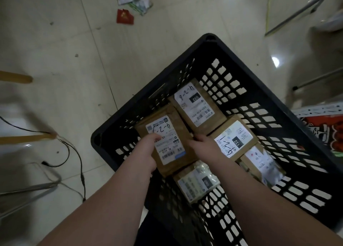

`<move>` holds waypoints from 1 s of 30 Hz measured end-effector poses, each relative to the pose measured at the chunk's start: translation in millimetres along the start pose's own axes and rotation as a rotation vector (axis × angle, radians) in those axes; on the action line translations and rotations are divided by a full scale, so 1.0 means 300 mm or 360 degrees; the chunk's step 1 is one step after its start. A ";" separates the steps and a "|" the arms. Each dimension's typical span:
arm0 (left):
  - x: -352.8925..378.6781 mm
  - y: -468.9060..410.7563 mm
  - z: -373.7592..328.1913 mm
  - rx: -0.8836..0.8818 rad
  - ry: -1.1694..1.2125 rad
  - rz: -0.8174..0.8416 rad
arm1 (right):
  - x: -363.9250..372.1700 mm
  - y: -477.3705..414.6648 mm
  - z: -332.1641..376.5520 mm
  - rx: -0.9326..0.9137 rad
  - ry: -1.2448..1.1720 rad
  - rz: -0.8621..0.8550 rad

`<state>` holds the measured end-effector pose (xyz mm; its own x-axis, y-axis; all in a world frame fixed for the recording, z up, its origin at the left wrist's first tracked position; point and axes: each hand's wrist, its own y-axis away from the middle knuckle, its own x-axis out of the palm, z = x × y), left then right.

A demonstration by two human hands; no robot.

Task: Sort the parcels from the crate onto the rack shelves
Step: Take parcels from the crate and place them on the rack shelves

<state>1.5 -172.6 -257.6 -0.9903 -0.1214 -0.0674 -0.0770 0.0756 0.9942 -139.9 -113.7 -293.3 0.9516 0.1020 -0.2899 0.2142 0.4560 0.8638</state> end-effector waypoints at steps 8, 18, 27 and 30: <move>-0.007 0.109 0.022 0.0018 0.0073 0.0070 | -0.088 0.140 0.047 0.0133 -0.0711 0.0025; 0.078 0.311 0.093 0.0140 -0.0107 0.0241 | -0.288 0.366 0.069 -0.0159 -0.0569 0.0015; 0.196 0.389 0.138 0.0175 -0.0751 0.0369 | -0.364 0.365 0.025 0.0062 -0.0036 -0.0482; 0.208 0.403 0.166 0.0229 -0.0988 0.0453 | -0.389 0.365 0.021 0.0147 -0.0013 -0.0614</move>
<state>-75.5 -121.7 -145.8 -0.8537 0.5077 0.1156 0.2230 0.1559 0.9623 -226.2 -81.1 -162.2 0.7988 -0.0685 -0.5976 0.5751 0.3781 0.7254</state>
